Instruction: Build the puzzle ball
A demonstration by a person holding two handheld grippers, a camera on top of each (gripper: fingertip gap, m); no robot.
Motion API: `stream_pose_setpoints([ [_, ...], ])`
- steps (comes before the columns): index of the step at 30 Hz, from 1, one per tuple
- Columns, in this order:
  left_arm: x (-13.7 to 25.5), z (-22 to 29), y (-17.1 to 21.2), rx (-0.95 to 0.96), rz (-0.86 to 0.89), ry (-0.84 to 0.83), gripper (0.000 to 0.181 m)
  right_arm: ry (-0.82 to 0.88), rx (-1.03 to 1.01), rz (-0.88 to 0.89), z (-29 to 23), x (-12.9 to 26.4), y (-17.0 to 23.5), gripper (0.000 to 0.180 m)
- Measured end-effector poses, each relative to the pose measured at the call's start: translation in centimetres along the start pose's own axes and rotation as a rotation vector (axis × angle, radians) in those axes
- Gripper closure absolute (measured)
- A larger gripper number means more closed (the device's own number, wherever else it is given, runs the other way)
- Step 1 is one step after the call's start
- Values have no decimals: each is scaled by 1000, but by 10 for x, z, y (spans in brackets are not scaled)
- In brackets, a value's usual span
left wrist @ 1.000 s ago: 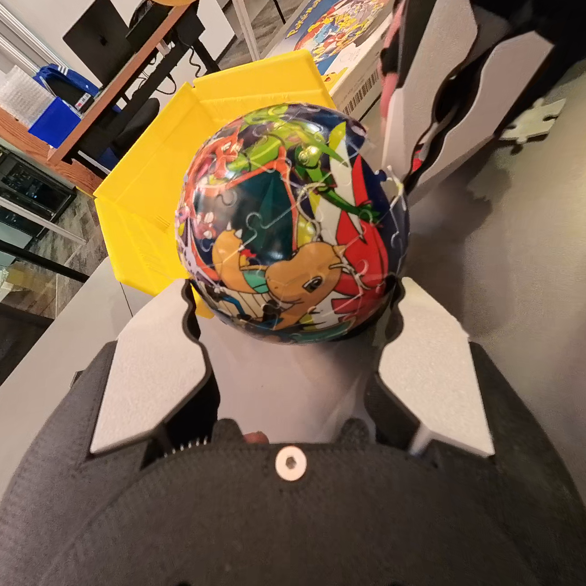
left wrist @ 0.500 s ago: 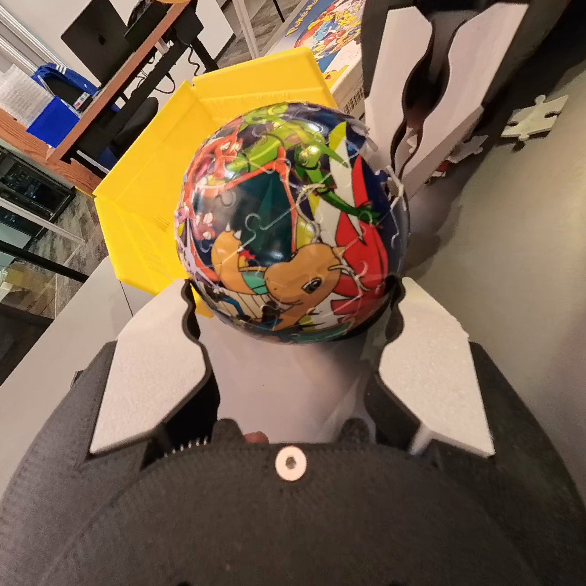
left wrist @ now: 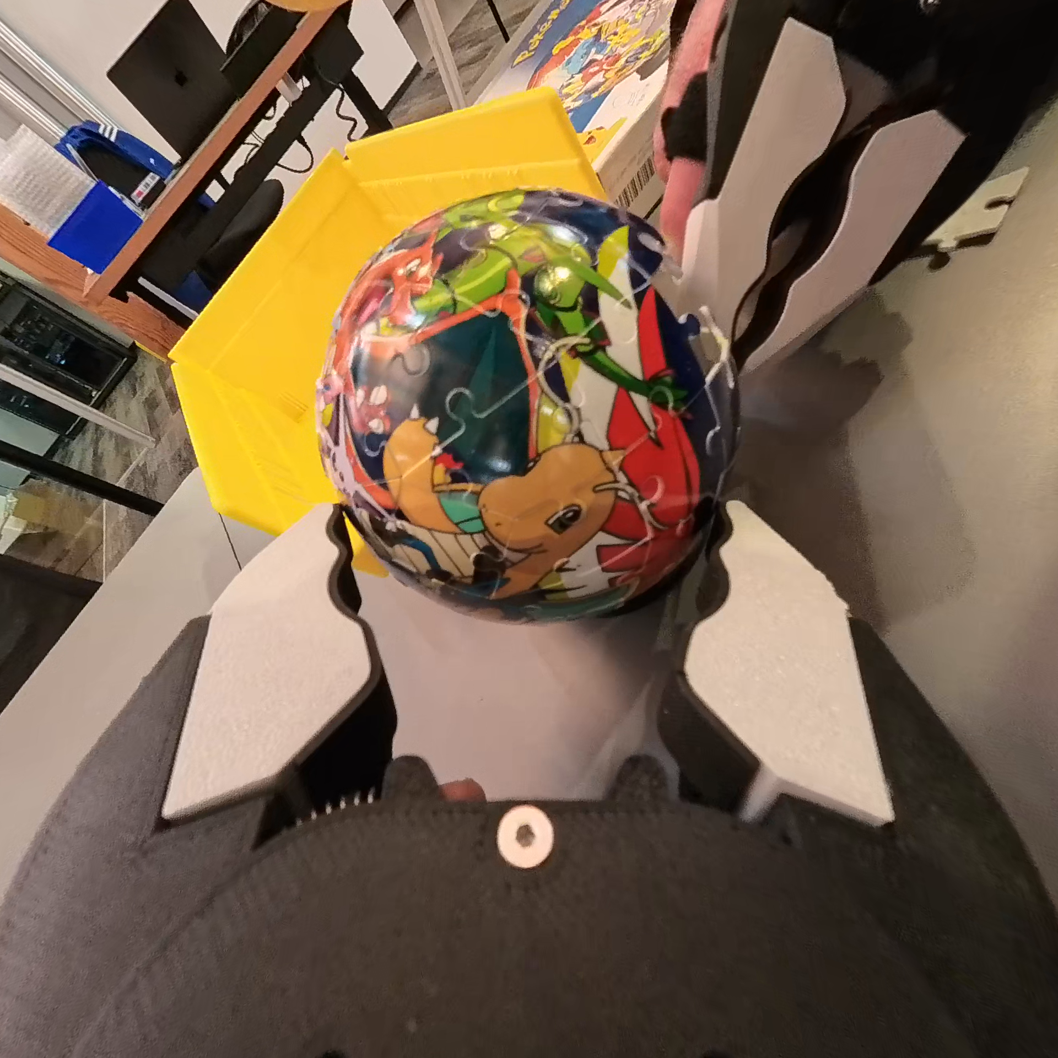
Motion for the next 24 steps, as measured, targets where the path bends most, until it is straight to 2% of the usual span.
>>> stream_pose_setpoints([
  [11, -1, 0, 0, -2, 2, 3, 65, 6, 184, -58, -1, -11, 4, 180],
  [24, -2, -1, 0, -7, 0, 9, 65, -15, 247, -91, -3, -15, 6, 180],
])
Point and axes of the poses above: each gripper's, where its closed fingertips meet, x back along the fingers, y out of its underside, z = x × y across the jaws, the point moved 3 cm from there along x, back along the fingers, and after that the axes turned 1 degree about -y, right-handed, at the moved point
